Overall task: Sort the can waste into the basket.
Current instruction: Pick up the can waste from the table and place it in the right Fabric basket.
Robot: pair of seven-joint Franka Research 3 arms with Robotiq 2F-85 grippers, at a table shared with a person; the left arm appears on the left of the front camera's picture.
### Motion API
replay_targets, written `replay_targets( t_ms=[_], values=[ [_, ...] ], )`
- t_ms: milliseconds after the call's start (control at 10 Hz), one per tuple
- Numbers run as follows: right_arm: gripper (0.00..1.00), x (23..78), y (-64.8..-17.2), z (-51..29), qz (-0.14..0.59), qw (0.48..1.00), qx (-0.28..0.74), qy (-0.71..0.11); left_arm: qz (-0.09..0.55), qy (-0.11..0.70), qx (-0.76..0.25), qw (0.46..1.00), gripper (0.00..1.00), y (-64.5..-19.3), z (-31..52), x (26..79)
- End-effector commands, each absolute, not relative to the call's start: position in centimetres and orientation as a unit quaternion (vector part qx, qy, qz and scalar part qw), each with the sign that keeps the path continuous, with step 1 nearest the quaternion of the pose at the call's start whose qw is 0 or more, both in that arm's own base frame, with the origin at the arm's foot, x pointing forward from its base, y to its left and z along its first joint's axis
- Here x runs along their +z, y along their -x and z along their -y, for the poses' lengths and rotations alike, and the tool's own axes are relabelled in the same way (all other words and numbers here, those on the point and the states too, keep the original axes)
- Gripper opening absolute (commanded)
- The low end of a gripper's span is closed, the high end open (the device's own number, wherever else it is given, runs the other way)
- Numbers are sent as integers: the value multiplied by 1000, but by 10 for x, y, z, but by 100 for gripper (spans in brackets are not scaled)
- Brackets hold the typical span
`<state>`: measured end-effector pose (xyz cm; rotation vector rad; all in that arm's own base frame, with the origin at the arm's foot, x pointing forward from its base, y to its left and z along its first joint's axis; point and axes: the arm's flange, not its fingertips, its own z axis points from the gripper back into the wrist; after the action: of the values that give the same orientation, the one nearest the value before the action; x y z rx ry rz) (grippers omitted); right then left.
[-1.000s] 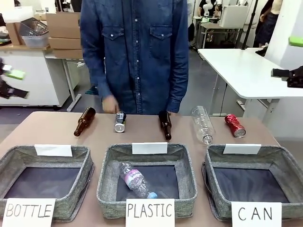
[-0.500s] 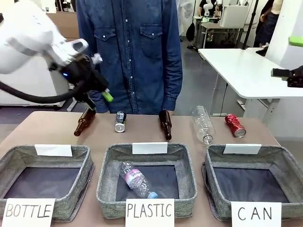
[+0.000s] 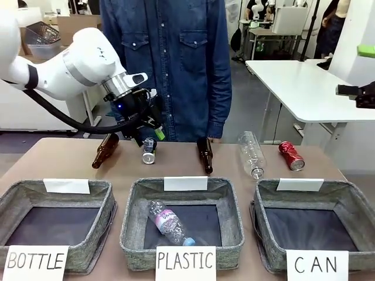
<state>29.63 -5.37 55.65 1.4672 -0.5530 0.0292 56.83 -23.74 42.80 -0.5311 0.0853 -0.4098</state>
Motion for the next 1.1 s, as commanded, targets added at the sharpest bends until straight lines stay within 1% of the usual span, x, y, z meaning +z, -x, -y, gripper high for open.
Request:
replay_targets(
  t_ms=[0, 100, 200, 300, 400, 500, 800, 900, 1000],
  values=[
    [100, 558, -300, 53, 262, 698, 22, -666, -51, 262, -202, 942, 100, -567, 239, 423],
    [100, 558, -300, 53, 262, 698, 22, -666, 40, 199, -80, 976, 100, -576, 238, 411],
    [100, 558, -300, 53, 262, 698, 22, -666, 73, 180, -63, 979, 100, -583, 241, 396],
    [100, 558, -300, 53, 262, 698, 22, -666, 88, 173, -62, 979, 100, -586, 244, 388],
    [100, 558, -300, 53, 262, 698, 22, -666, 129, 148, -36, 980, 100, -592, 246, 379],
    [100, 558, -300, 53, 262, 698, 22, -666, 126, 149, -42, 980, 100, -600, 249, 370],
    [100, 558, -300, 53, 262, 698, 22, -666, 89, 73, 14, 993, 100, -629, 254, 325],
    [100, 558, -300, 53, 262, 698, 22, -666, 66, 53, 12, 996, 100, -638, 258, 309],
    [100, 558, -300, 53, 262, 698, 22, -666, 61, 56, -5, 997, 100, -646, 262, 298]
  ],
)
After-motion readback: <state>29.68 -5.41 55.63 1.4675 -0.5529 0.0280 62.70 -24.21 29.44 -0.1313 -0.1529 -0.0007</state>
